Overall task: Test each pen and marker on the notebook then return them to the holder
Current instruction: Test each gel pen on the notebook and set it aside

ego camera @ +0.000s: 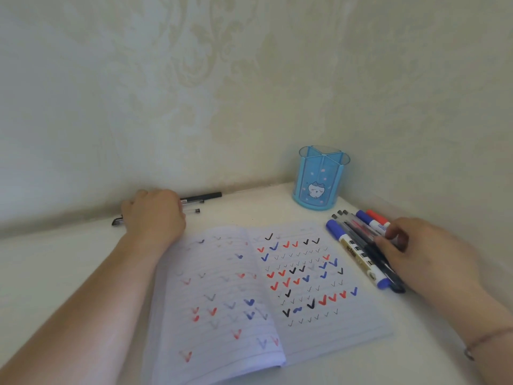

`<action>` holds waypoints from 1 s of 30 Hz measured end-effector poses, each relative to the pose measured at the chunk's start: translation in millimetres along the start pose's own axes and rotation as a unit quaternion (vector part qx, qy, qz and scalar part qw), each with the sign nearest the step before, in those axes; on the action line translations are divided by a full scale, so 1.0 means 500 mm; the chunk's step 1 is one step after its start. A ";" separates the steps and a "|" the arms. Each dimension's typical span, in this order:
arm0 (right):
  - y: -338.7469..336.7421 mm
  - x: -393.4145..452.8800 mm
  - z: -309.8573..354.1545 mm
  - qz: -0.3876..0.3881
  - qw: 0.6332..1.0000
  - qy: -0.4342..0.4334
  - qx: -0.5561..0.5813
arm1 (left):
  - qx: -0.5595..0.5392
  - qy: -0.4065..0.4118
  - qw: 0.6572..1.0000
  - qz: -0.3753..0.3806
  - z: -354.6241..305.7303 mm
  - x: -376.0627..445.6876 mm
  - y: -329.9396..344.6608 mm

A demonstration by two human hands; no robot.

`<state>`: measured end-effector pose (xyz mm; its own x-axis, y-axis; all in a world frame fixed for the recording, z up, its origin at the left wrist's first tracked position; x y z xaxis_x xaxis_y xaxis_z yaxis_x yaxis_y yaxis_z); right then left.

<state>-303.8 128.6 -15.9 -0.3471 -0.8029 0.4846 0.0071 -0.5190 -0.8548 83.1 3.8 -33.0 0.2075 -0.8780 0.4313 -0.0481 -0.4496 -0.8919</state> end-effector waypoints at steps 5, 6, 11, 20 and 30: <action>-0.011 -0.001 0.008 -0.049 0.998 -0.022 0.021 | -0.027 0.039 0.999 -0.015 -0.018 -0.001 -0.017; -0.017 -0.004 0.014 -0.069 0.996 -0.029 0.040 | -0.073 0.069 0.994 -0.034 -0.035 -0.004 -0.036; -0.038 -0.052 0.093 -0.025 0.919 -0.182 0.349 | -0.365 0.385 0.843 -0.093 -0.164 -0.139 -0.172; -0.053 -0.092 0.139 -0.091 0.860 -0.347 0.363 | -0.359 0.522 0.774 0.005 -0.225 -0.242 -0.145; -0.038 -0.129 0.159 0.015 0.807 -0.304 0.506 | -0.411 0.488 0.760 0.121 -0.229 -0.255 -0.147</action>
<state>-206.9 166.6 -16.2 0.1890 -0.6552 0.7314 0.8761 -0.2240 -0.4270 -51.9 130.1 -6.8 -0.7091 -0.4747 0.5213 -0.6476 0.1461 -0.7478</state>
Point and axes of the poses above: each hand's wrist, its own x-axis towards the middle knuckle, its own y-axis out of the palm, z = x × y, the point moved 4 cm from there along x, towards the middle knuckle, and after that the axes turned 9 degrees about -z, right-handed, at the moved point
